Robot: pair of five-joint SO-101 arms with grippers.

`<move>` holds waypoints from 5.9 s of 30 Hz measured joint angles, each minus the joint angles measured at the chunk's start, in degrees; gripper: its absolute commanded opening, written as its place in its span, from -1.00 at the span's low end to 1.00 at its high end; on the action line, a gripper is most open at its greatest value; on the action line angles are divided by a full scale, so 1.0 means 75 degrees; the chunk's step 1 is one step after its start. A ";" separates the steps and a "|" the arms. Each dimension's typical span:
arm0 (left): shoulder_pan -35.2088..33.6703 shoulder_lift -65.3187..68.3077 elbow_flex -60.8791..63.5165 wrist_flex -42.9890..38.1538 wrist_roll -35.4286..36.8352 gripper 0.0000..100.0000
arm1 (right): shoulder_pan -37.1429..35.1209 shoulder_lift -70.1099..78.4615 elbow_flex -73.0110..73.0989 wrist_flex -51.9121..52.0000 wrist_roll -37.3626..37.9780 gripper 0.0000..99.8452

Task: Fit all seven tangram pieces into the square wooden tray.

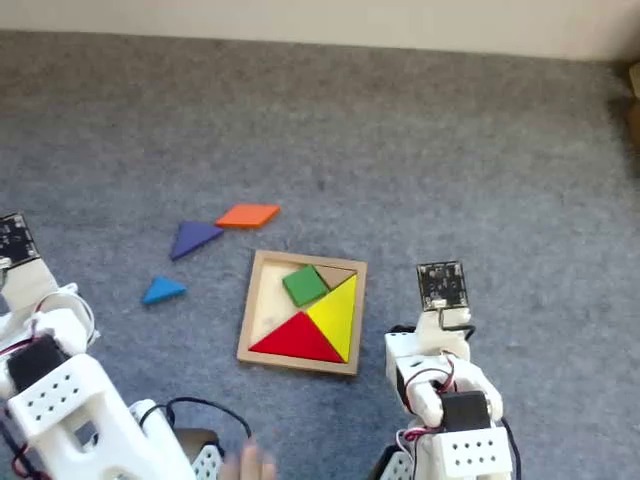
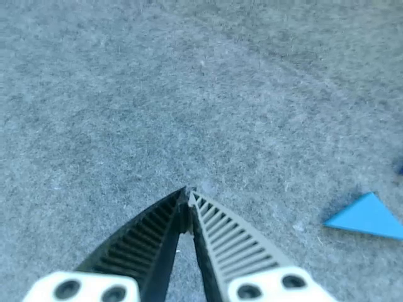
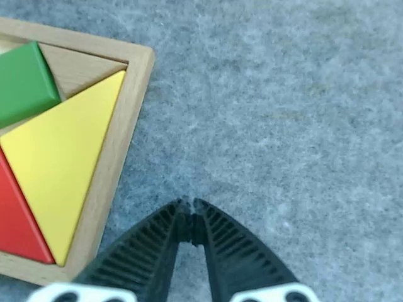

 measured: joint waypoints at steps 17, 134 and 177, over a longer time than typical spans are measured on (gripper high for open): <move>0.1442 0.0000 -0.2215 0.2614 -0.1676 -0.86 | 0.0000 0.0000 0.0000 0.0000 0.0000 -0.96; 0.2485 0.9705 -0.5638 0.1911 -0.4829 -0.71 | 0.0000 0.0000 0.0000 0.0000 0.0000 -0.96; 0.3763 0.8229 -0.5896 0.2696 -0.0117 -0.59 | 0.0000 0.0000 0.0000 0.0000 0.0000 -0.96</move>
